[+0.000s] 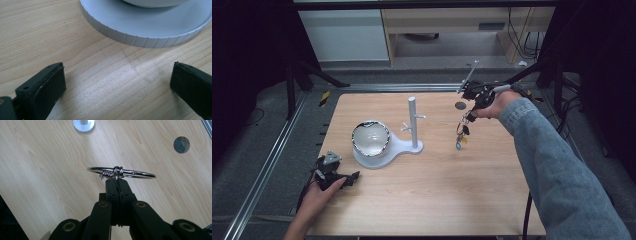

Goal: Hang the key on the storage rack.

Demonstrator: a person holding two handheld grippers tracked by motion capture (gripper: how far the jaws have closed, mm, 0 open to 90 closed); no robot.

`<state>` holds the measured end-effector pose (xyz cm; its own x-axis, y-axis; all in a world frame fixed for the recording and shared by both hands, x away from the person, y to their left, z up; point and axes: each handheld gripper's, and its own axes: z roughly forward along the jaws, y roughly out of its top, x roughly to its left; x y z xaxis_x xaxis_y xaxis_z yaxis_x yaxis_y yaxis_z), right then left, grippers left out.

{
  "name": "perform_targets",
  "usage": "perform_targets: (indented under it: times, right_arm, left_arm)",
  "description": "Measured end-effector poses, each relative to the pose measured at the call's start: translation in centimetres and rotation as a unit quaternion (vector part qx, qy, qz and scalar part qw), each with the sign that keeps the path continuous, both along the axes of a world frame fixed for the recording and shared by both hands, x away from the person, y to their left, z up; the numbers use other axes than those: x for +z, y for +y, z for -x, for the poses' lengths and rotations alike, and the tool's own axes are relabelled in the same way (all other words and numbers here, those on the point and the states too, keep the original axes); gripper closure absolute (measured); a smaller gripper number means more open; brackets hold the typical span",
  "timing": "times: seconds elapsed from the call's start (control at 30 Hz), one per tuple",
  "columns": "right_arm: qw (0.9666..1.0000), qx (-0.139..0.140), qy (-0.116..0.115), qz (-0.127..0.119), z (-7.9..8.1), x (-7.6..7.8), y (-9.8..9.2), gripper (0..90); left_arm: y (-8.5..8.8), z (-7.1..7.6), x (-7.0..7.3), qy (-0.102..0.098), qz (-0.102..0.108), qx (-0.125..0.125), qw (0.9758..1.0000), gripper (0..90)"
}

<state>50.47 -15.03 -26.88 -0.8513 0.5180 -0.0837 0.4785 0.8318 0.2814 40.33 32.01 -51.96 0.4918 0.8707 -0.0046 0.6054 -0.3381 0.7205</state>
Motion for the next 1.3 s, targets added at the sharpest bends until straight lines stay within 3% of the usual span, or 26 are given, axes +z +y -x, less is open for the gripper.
perform_targets:
  times: [0.87, 1.3]
  right_arm:
    - [0.9998, 0.008, -0.016, -0.001, 0.1, 2.7, 1.1, 89.3]
    - [0.9992, 0.021, -0.032, 0.005, -0.4, 4.2, 3.5, 89.3]
  left_arm:
    - [0.0, 0.0, 0.0, -0.001, 0.001, 0.003, 1.0, 0.0]
    - [0.0, 0.0, 0.0, -0.001, 0.001, 0.003, 1.0, 0.0]
